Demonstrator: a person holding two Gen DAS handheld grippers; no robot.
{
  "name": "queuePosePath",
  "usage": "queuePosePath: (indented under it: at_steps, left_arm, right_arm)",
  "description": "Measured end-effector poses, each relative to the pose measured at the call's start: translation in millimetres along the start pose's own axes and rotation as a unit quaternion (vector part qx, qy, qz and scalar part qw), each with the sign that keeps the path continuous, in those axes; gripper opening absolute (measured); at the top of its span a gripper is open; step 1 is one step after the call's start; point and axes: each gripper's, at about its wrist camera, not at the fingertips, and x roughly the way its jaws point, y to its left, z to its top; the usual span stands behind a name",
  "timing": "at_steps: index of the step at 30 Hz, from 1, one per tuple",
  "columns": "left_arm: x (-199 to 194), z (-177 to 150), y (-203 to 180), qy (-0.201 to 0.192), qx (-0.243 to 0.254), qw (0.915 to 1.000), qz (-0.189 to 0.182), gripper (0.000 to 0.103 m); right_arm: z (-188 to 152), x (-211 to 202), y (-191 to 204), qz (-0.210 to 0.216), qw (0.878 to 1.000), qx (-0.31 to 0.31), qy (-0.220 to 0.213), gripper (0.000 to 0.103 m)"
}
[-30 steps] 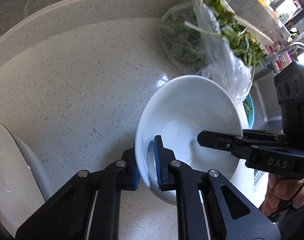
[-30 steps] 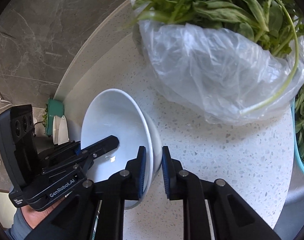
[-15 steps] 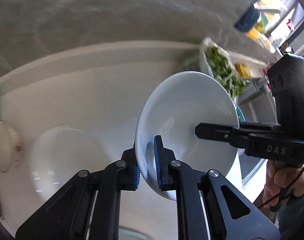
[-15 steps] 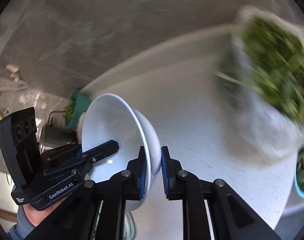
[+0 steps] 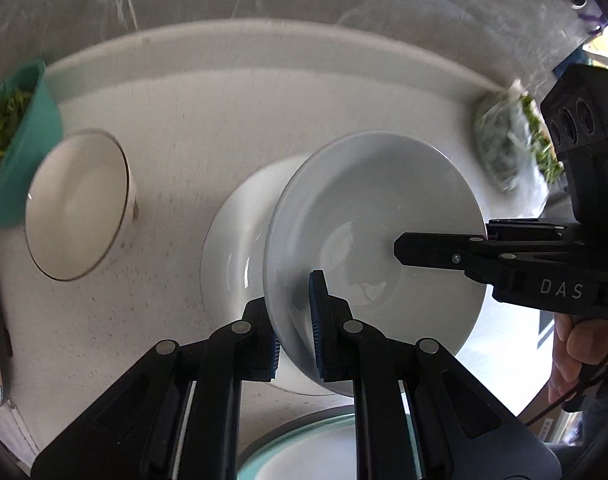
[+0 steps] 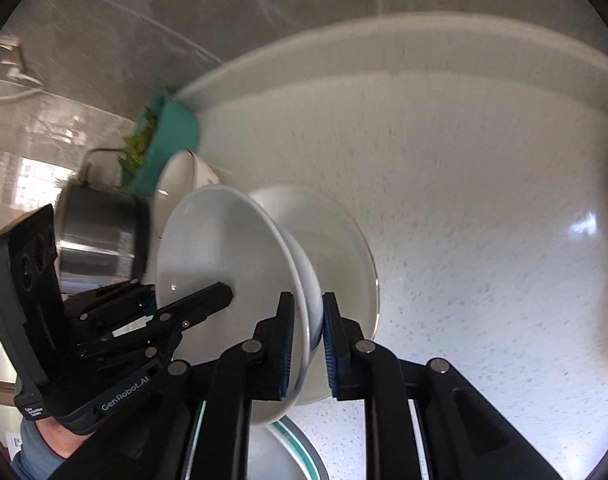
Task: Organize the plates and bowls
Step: 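Lower the white bowl into the white deep plate and open gripper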
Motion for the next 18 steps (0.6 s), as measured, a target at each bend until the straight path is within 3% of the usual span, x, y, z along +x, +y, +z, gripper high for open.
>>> queuePosePath:
  at_steps: [9, 18]
  left_arm:
    - [35.5, -6.9, 17.3, 0.010, 0.009, 0.9998, 0.011, 0.015]
    - [46.4, -2.0, 19.7, 0.008, 0.019, 0.9998, 0.007, 0.019]
  right_arm:
    - [0.3, 38.2, 12.8, -0.045, 0.999, -0.004, 0.014, 0.015]
    - [0.0, 44.6, 35.2, -0.137, 0.988, -0.065, 0.001, 0.013]
